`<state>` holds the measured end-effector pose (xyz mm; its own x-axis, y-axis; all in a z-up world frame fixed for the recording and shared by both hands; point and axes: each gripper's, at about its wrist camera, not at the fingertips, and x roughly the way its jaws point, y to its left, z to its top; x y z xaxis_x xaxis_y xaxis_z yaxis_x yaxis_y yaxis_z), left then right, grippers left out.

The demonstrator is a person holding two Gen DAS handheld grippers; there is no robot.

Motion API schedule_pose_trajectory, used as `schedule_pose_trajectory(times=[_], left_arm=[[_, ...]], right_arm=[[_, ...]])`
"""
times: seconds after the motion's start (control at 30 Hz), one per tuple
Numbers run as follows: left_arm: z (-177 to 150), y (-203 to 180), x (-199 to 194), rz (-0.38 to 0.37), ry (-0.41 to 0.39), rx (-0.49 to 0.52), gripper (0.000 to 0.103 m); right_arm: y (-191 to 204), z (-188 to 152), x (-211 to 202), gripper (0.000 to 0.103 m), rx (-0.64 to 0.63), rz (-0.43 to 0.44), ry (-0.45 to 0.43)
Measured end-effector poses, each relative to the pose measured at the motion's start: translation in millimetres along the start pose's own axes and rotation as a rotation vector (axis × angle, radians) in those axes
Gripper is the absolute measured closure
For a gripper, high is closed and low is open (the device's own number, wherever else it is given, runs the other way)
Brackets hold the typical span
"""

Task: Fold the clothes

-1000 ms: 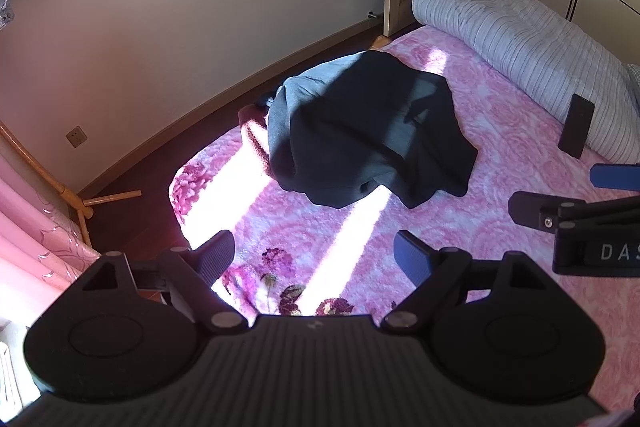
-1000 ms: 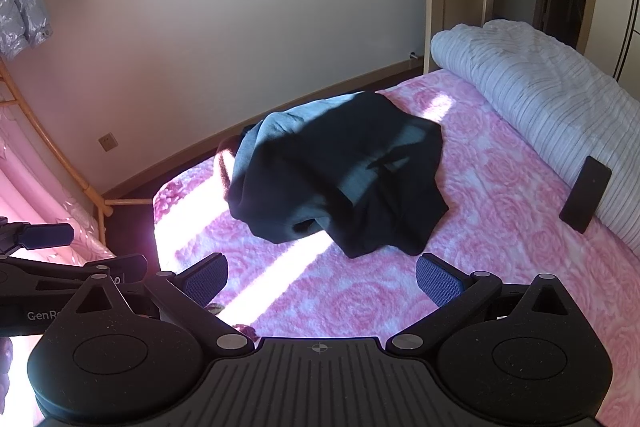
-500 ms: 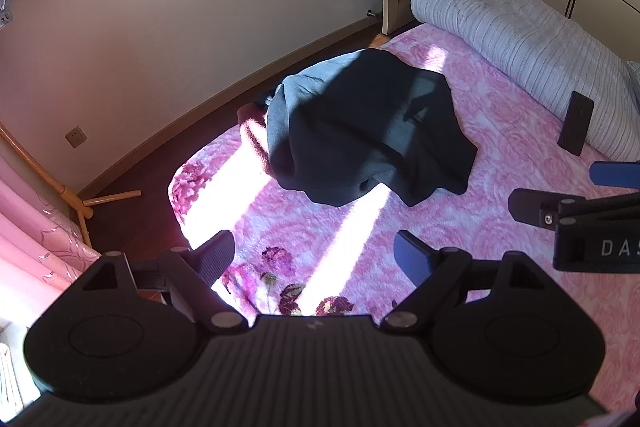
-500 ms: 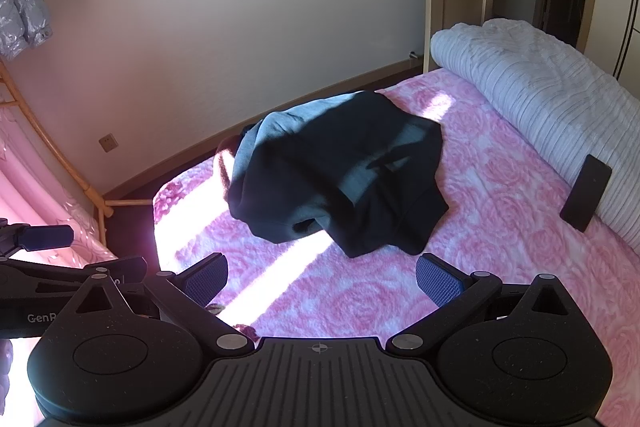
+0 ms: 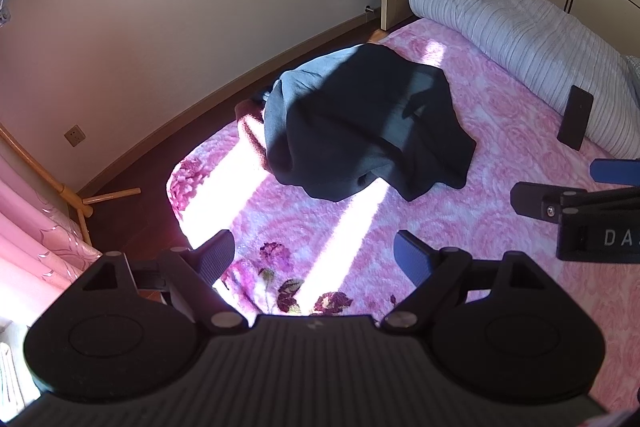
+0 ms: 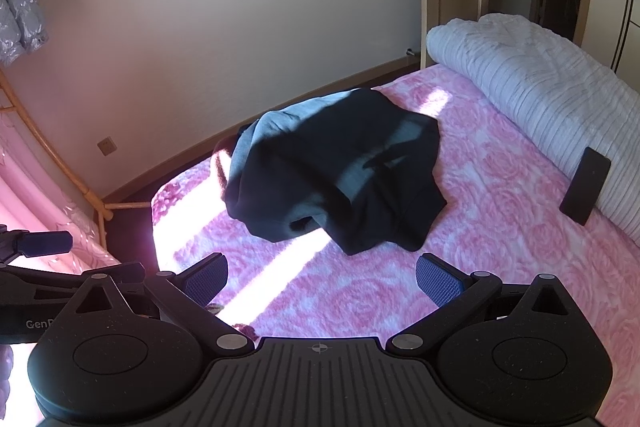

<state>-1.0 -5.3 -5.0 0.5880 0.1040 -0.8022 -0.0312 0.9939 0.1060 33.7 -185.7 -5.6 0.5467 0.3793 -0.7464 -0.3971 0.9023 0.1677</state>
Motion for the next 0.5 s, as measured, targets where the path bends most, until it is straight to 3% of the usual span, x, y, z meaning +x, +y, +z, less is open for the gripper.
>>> schedule_pose_trajectory(times=[0.5], left_arm=[[-17, -6, 0, 0.032, 0.054, -0.012, 0.019]], right_arm=[[-15, -10, 7, 0.000, 0.024, 0.045, 0.024]])
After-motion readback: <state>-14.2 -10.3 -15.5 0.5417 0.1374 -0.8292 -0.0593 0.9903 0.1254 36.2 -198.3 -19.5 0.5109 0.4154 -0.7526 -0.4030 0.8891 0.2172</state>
